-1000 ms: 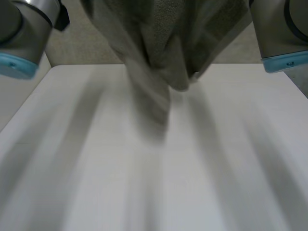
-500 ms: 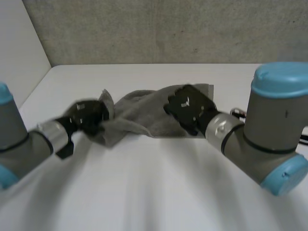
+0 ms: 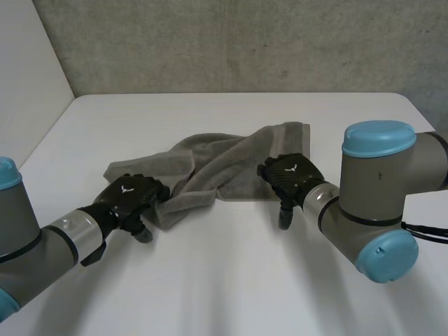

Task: Fold the towel.

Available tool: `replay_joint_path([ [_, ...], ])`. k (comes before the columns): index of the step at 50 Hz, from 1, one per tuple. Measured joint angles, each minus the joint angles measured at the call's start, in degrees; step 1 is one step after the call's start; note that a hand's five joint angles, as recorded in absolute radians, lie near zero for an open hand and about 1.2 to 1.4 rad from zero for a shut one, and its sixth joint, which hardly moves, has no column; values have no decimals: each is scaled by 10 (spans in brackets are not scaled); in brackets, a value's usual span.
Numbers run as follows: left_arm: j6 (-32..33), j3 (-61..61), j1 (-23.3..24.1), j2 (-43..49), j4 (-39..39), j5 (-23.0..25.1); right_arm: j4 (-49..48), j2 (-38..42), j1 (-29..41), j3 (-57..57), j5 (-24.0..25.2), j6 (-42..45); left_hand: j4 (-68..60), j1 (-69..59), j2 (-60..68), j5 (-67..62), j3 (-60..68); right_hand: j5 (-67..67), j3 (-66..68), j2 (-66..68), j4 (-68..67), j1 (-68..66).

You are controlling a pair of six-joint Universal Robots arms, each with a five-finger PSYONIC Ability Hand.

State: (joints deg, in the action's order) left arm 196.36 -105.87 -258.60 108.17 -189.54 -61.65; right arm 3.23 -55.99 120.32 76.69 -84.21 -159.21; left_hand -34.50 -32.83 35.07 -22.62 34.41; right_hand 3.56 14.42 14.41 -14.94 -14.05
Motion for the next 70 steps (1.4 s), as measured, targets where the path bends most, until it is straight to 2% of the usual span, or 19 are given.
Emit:
replay_joint_path([
  [9,-26,26,25,0,-11,-3,-22,55,-53,-18,6,7,67,60,-72,70,-63,57,40,39,-33,-45],
  [20,-47,19,18,4,-43,-13,-99,88,-87,-28,9,6,97,88,-101,101,-93,116,99,96,-97,-99],
  [40,-47,-1,12,8,-46,-13,-103,130,-89,-66,7,8,115,103,-122,120,-110,139,124,119,-118,-127],
  [47,-47,-4,13,10,-54,-13,-104,134,-89,-69,6,8,115,103,-123,120,-110,172,159,156,-154,-164],
  [70,-47,-9,14,11,-57,-13,-137,148,-89,-70,-15,24,115,103,-123,120,-110,180,166,156,-161,-171],
])
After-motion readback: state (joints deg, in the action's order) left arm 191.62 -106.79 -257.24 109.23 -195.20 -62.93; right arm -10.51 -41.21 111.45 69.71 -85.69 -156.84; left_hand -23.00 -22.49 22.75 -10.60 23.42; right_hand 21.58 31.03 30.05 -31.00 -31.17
